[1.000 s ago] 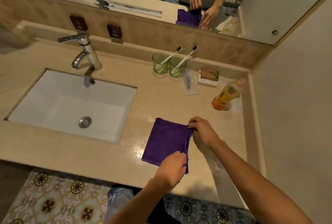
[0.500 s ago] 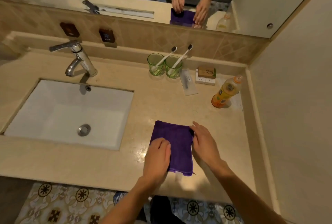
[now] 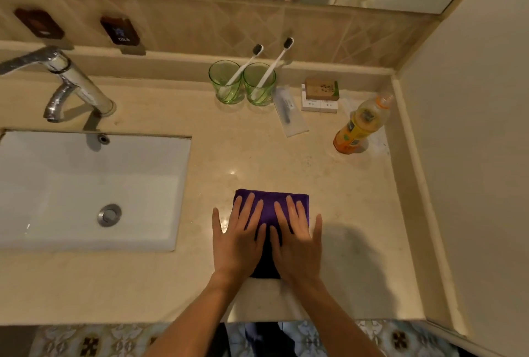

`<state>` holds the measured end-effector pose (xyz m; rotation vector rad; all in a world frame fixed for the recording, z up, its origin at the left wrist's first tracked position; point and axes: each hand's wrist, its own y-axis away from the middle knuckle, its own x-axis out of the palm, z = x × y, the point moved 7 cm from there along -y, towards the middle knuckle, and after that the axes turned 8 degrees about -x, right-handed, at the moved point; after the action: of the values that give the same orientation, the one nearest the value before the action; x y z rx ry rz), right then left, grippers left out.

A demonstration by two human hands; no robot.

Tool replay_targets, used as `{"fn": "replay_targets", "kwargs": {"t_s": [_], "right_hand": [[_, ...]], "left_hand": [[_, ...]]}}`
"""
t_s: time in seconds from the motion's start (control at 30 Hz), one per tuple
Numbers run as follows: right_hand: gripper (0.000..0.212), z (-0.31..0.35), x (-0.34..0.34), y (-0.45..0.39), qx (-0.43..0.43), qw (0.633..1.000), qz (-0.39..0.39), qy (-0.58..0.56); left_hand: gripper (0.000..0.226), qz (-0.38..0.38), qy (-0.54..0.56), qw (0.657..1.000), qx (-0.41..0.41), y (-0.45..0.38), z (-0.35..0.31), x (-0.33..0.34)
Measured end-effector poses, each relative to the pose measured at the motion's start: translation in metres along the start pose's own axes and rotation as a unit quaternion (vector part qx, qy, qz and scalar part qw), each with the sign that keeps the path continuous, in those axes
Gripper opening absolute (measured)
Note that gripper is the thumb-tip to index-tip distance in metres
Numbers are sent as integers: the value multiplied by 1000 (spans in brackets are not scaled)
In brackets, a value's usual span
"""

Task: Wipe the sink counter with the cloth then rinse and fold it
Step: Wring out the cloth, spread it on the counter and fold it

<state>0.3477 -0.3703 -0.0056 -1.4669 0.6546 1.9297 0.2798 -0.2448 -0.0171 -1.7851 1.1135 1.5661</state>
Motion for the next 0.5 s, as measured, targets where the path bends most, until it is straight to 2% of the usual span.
{"fn": "replay_targets", "kwargs": {"t_s": [0.17,0.33,0.5], "right_hand": [[56,1,2,-3,12,998,56,33],[55,12,-6,-9,-4,1000,23,14],[60,19,9,-3,-33,999,-9,0]], "left_hand": [[59,13,-14,1000,6,-2,0,1],[53,7,-6,1000,-8,-6,-9,-9],[56,-28,48,998,27,0,-17,-2]]}}
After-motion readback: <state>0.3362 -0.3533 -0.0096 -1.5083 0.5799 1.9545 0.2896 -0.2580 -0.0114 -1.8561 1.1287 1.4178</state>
